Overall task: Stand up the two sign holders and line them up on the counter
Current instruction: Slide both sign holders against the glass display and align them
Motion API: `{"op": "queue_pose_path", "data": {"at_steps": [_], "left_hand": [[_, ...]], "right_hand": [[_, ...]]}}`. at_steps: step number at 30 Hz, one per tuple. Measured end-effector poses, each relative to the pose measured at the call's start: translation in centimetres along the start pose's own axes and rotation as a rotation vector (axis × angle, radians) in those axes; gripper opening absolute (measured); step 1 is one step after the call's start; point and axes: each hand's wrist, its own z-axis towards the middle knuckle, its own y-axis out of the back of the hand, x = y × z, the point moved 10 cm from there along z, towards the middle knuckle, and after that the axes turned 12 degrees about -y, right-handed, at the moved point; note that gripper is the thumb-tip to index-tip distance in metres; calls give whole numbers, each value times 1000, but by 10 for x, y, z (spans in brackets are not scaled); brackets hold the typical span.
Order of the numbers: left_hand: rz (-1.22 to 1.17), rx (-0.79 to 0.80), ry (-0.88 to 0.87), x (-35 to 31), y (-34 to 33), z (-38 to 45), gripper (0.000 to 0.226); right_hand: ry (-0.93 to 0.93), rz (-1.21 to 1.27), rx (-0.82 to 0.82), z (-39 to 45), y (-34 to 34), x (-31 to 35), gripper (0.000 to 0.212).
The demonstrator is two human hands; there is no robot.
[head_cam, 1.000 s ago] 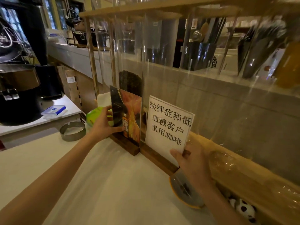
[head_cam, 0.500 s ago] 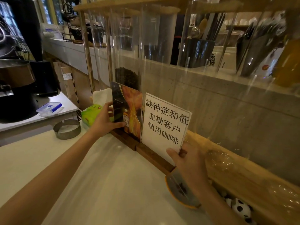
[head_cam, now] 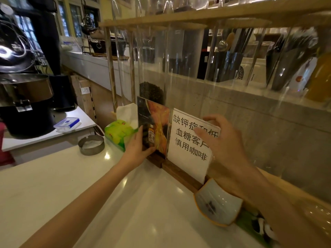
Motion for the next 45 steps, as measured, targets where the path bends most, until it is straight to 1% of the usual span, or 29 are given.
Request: {"op": "queue_pose_path", "data": {"at_steps": [2, 4, 6, 7, 10, 12, 15, 18, 20, 24, 27, 30, 34, 38, 42, 45], "left_hand": [[54, 32, 33, 1, -4, -7, 76], [71, 35, 49, 0, -6, -14, 56], [9, -20, 72, -1, -5, -20, 36], [-20, -56, 93, 0, -4, -23, 31], [-42, -94, 158, 5, -6, -30, 36], [-74, -104, 192, 7, -9, -33, 38], [-111, -141, 199, 8, -10, -35, 28], [-85, -123, 184, 10, -13, -33, 14], [-78, -105, 185, 10, -15, -33, 14], [-76, -86, 204, 10, -15, -34, 26], [-78, -65, 211, 10, -18, -34, 32], [-92, -56, 199, 7, -20, -33, 32], [-97, -66, 191, 3, -21, -32, 30], [-84, -70, 179, 2, -20, -33, 31], [-61, -52, 177, 1, -21, -32, 32], [-24, -17, 190, 4, -26, -31, 36]], "right_hand": [[128, -140, -27, 11, 0, 33, 39], [213, -254, -3, 24, -13, 59, 40], [275, -379, 88, 35, -38, 77, 38], [296, -437, 148, 40, -53, 82, 36], [304, -528, 286, 49, -89, 88, 34], [261, -538, 334, 56, -104, 83, 32], [243, -580, 340, 64, -116, 76, 21], [285, -661, 305, 68, -121, 75, 11], [292, -679, 297, 70, -122, 74, 12], [312, -689, 280, 72, -122, 76, 23], [313, -687, 278, 74, -122, 75, 22], [307, -675, 280, 75, -121, 75, 23], [294, -649, 279, 75, -119, 75, 7], [289, -636, 256, 75, -118, 76, 5], [279, -658, 289, 74, -118, 76, 14], [239, -634, 343, 71, -112, 75, 27]]}}
